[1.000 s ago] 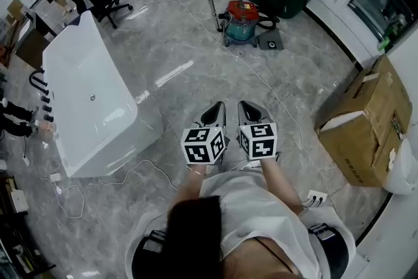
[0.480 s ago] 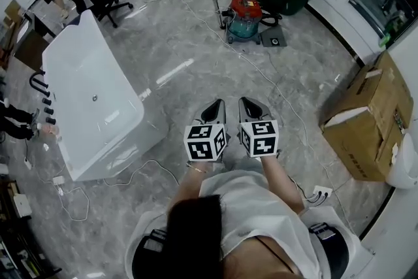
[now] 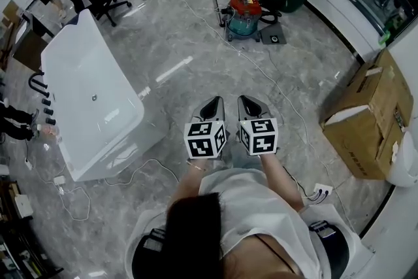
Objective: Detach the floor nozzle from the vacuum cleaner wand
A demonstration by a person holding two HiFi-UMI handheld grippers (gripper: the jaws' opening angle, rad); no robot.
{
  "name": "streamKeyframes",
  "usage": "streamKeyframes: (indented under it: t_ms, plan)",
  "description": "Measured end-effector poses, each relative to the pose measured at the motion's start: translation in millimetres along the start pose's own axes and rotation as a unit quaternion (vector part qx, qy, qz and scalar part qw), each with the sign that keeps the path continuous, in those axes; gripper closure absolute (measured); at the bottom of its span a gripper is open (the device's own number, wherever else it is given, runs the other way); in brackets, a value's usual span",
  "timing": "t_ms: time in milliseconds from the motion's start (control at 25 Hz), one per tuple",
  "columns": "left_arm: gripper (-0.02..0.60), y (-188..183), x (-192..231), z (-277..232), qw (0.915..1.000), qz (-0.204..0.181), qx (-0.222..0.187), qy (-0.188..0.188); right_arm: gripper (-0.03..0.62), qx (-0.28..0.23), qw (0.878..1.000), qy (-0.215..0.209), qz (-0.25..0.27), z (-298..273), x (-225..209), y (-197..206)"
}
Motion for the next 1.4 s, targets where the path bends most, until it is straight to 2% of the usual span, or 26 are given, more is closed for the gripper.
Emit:
streamKeyframes:
  t_ms: [320,920,1160,1400]
  plan:
    - [0.578,-21.8,6.5,-23.9,0.9999,0.004,-0.006,-0.011,0.579,-0.011,1.000,-0.021,0.003,-25.2,-13.6,-24.5]
    - [0.578,-77.3,10.7,-106.7,0.9992,0.012,-0.012,-0.037,0.579,0.006,0.999,-0.032,0.016,-91.1,-83.0,-75.0]
    - [0.578,-93.2,6.4,-145.1,0.9995,0.020,0.011,-0.021,0.579,-0.001,0.999,-0.039,0.026,-114.4,-109.9,-93.0]
    - [0.578,-102.8,-2.2,-171.4,0.9989,0.019,0.017,-0.038,0.579,0.006,0.999,-0.043,0.027,-128.1,-137.9,-98.3]
Point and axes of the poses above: the fingertips, and each gripper's own axes: z backward along the fingers, x to its left, y out of its underside, the point moved 7 cm from there along z, backward along the fingers, and after that the axes turned 13 degrees about x, right-handed, at the moved point
